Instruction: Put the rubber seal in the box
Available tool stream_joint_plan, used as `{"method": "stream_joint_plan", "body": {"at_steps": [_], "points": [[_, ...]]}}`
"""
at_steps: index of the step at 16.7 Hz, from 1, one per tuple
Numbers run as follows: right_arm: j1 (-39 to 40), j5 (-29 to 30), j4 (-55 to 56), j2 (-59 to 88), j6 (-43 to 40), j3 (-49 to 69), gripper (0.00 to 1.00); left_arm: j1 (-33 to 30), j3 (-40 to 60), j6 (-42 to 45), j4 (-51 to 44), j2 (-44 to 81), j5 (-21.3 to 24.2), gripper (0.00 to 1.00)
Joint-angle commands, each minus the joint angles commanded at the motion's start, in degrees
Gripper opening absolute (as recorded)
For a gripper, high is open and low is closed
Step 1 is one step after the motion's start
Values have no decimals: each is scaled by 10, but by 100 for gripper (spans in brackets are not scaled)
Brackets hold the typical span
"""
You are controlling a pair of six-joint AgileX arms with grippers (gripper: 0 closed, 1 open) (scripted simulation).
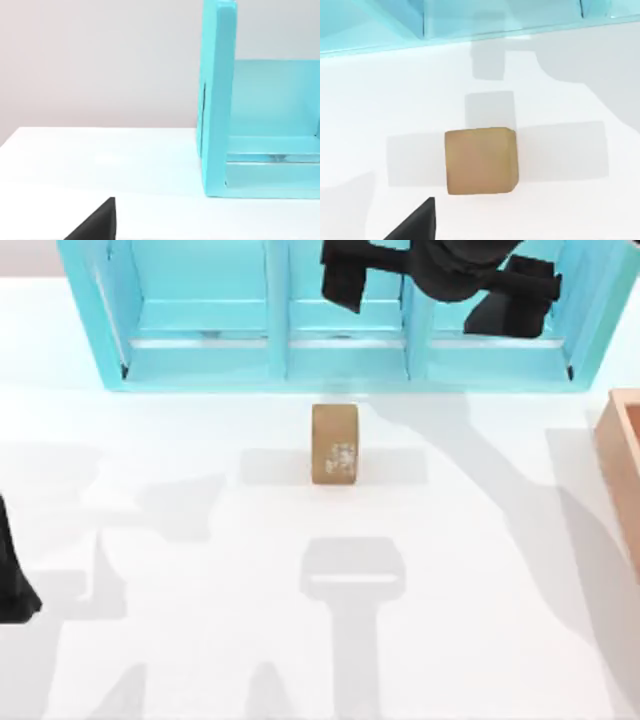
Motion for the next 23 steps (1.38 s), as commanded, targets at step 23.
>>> {"method": "stream_joint_plan", "body": {"at_steps": [23], "points": [[44, 21, 46, 288, -6, 106, 100, 0, 0, 0, 0, 0, 0, 100]]}}
